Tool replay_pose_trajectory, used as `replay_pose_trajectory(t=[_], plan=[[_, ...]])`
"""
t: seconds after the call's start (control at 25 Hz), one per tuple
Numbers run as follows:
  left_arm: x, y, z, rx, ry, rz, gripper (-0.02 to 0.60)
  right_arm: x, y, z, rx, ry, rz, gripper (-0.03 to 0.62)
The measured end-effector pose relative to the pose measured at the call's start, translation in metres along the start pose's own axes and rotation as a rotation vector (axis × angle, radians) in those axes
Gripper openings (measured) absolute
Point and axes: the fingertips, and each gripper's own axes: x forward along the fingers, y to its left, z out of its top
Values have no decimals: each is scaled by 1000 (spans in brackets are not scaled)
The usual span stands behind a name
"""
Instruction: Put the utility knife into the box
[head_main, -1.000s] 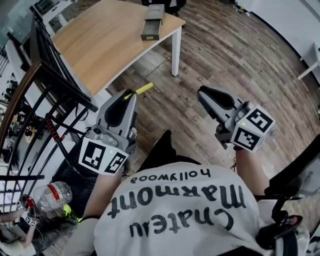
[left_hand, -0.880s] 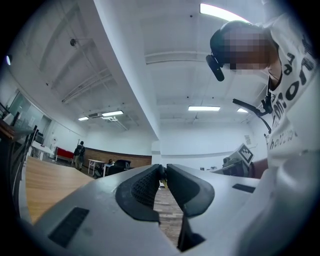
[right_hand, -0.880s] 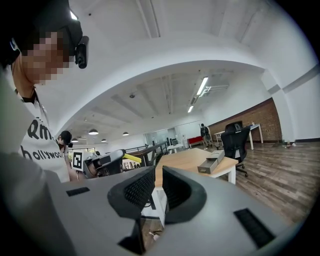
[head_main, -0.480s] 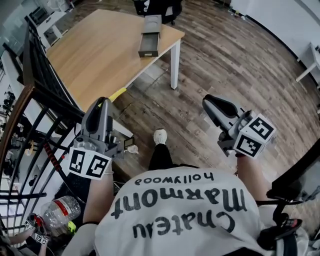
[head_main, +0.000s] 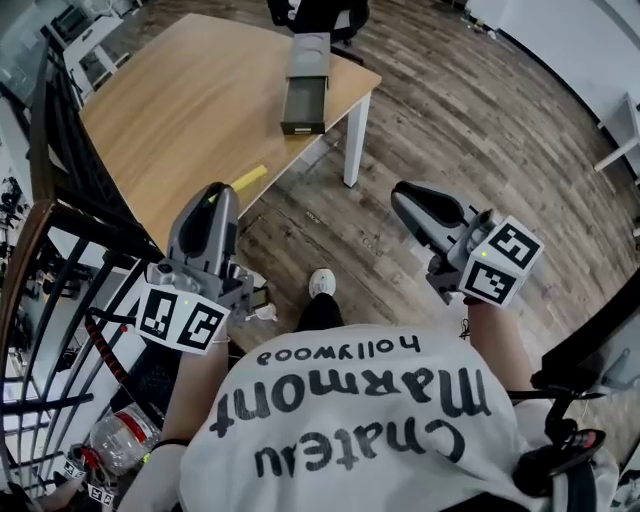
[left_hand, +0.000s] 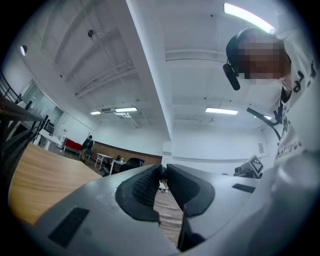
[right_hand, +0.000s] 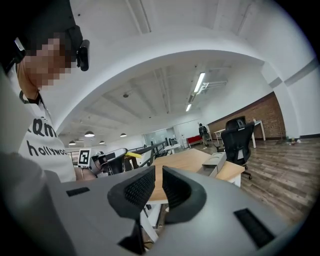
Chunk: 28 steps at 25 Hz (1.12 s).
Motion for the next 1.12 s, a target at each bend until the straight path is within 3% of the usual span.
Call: replay_pose_trajectory(t=[0.52,0.92,1.12], plan=[[82,82,-8,-8,18,-32,46,104,-58,9,36,20,31,51],[127,131,-22,-27,57,-27,46,159,-81,27,42,-26,139,51],[149,154,-24,-24,61,-50,46,188,-96,35,13,-3,130,51]])
